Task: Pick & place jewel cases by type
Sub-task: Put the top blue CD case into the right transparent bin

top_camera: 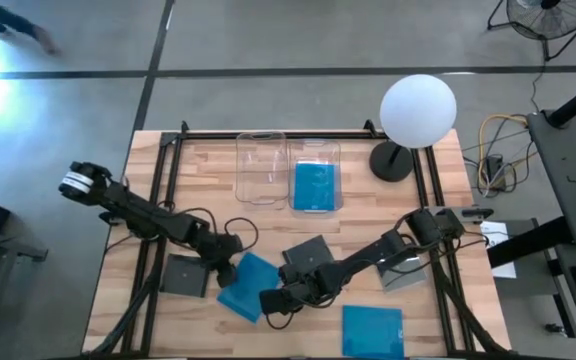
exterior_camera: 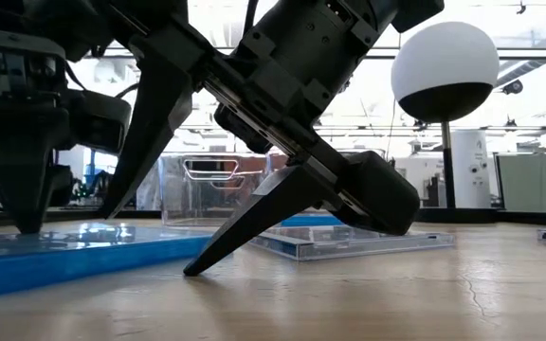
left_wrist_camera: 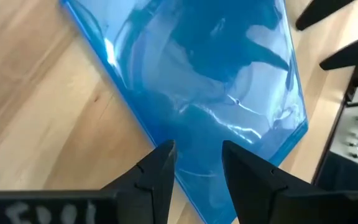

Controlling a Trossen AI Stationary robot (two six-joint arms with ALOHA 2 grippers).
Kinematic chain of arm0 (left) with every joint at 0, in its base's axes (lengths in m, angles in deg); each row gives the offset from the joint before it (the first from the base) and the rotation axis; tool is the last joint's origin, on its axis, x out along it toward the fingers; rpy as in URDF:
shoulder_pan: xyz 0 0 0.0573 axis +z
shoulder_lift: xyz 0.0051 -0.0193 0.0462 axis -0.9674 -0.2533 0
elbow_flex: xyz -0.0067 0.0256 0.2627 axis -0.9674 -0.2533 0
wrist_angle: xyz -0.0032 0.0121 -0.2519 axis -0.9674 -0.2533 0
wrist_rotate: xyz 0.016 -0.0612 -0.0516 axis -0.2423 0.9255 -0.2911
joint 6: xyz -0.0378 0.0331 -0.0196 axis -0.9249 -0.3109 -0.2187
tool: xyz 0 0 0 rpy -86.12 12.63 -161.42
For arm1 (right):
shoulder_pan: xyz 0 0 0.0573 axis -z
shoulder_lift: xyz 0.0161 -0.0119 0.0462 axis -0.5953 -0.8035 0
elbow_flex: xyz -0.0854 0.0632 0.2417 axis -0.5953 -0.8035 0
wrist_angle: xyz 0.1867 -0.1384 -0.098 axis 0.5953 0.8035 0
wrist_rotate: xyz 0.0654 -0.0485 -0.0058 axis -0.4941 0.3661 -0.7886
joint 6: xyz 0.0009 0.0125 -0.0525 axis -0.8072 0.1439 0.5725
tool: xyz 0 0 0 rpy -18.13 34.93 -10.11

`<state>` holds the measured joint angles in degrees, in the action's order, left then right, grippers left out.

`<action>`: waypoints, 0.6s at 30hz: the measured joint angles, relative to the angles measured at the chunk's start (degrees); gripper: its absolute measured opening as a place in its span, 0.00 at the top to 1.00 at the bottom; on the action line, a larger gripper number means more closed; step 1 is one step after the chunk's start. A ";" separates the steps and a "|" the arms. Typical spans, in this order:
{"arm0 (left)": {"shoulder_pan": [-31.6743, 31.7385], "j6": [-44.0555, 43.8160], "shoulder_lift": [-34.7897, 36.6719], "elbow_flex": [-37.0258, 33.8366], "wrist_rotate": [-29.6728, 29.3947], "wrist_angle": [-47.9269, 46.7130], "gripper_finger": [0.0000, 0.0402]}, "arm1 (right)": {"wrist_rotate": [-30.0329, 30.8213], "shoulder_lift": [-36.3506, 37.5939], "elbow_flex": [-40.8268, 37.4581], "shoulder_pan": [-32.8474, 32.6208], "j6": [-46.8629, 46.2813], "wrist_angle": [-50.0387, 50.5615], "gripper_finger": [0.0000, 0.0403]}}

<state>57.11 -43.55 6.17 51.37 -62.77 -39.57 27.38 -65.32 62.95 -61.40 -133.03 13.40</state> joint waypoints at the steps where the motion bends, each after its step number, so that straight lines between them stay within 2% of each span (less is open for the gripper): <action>1: 0.03 -0.14 0.00 0.01 -0.20 -0.14 0.70 | 0.00 0.00 0.00 0.00 0.05 -0.02 0.46; 7: 0.09 -1.48 2.21 2.15 -4.75 -5.14 0.70 | 0.01 0.00 0.00 0.00 0.46 -0.11 0.46; 14: 0.15 -0.10 7.91 6.17 -11.25 -20.09 0.70 | -0.02 0.00 -0.02 0.05 2.45 -0.29 0.46; 18: 0.14 -2.89 9.46 3.53 -11.69 -18.59 0.70 | -0.12 0.00 -0.02 0.47 3.48 -0.35 0.46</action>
<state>57.25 -46.44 15.63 54.90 -74.45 -58.16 27.26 -65.32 62.93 -60.93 -129.56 13.05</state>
